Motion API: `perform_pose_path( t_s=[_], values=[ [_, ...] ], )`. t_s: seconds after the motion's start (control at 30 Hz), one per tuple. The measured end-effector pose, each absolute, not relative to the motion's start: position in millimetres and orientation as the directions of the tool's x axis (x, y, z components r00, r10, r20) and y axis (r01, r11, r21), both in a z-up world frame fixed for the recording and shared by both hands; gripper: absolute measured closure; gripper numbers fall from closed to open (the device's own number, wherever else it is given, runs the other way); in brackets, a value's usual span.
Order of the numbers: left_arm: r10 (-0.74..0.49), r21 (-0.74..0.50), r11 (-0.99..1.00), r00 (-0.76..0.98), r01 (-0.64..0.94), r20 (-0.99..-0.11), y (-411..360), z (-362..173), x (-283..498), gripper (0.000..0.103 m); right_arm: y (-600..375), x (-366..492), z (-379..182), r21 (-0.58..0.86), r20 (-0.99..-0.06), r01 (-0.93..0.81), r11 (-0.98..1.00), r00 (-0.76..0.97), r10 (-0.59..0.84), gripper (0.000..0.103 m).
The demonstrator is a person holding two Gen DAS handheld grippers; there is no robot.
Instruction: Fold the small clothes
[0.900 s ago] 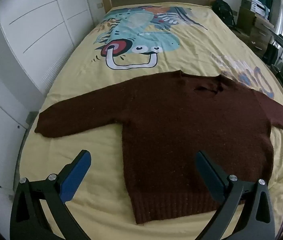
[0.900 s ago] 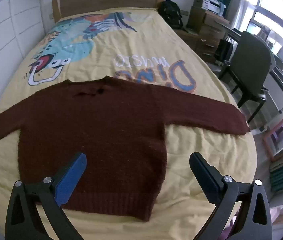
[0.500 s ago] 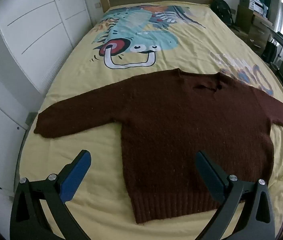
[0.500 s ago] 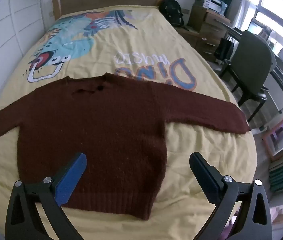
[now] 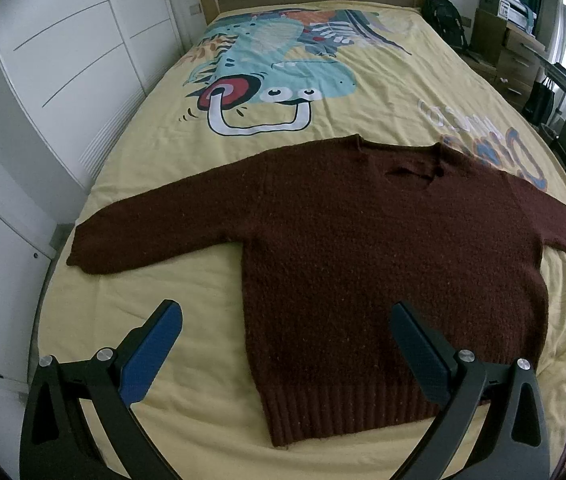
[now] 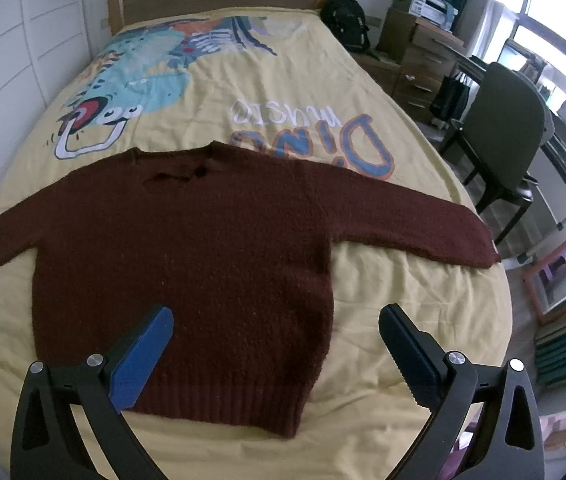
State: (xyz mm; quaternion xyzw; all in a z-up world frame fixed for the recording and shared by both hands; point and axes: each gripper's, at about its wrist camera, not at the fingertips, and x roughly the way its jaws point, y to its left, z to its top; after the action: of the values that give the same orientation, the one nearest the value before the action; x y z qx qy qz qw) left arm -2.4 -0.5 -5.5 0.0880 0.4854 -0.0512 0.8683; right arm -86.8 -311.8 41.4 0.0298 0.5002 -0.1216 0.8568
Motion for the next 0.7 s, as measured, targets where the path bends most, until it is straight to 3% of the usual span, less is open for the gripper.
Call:
perform_pose_path(
  t_s=[0.7],
  values=[
    [-0.007, 0.098, 0.98, 0.522, 0.172, -0.853, -1.9, -5.9, -1.6, 0.001, -313.6, -87.4, 40.7, -0.074, -0.867, 0.234, 0.97, 0.466, -0.178, 0.001]
  ],
)
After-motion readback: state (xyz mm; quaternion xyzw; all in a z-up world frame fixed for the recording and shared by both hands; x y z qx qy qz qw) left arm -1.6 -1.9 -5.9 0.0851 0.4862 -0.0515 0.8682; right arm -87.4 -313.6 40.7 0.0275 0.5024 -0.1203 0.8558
